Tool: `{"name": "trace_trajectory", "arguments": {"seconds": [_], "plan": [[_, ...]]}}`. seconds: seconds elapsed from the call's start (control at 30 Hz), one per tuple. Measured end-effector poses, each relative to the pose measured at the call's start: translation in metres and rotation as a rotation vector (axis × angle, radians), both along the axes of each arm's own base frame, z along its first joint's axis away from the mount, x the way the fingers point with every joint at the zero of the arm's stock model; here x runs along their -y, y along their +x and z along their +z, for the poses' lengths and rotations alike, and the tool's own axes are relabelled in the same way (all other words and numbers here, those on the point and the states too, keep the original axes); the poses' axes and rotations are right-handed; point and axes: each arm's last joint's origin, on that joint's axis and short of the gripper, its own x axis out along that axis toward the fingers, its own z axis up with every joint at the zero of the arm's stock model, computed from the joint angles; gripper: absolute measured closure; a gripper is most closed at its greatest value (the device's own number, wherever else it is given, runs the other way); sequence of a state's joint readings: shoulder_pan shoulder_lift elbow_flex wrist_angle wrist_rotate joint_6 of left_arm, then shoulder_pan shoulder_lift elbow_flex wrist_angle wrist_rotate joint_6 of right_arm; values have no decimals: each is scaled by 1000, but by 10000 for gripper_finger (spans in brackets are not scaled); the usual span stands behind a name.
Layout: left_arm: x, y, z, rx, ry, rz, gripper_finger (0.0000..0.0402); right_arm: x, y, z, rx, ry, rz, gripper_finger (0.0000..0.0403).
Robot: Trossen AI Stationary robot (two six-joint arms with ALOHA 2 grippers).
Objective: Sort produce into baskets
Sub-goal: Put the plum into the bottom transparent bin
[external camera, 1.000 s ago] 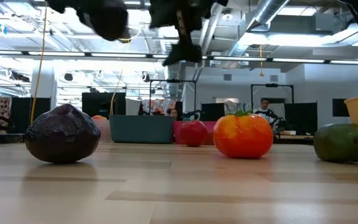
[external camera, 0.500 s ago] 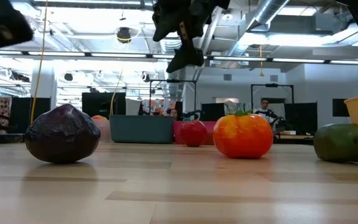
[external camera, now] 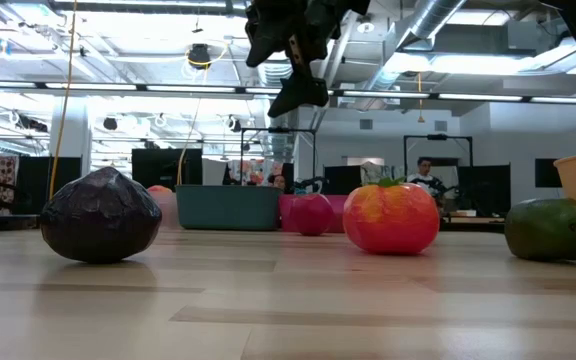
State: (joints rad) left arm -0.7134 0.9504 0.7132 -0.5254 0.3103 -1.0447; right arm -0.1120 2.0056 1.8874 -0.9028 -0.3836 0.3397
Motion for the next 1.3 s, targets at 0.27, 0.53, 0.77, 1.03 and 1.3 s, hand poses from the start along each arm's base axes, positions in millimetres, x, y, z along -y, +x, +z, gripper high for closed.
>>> {"name": "trace_trajectory", "arguments": {"seconds": [0.27, 0.53, 0.77, 1.03, 1.3], "plan": [[0, -1, -1, -18, 10, 11, 148, 0, 0, 0, -1, 0, 0, 18], [0, -1, -1, 16, 28, -15, 99, 0, 0, 0, -2, 1, -1, 18], [0, -1, -1, 27, 37, -15, 76, 0, 0, 0, -2, 1, -1, 18], [1, 2, 1, 73, 28, 20, 78, 0, 0, 0, -2, 1, 0, 18], [-1, 4, 1, 105, 68, 83, 79, 0, 0, 0, -3, 1, 0, 18]]}}
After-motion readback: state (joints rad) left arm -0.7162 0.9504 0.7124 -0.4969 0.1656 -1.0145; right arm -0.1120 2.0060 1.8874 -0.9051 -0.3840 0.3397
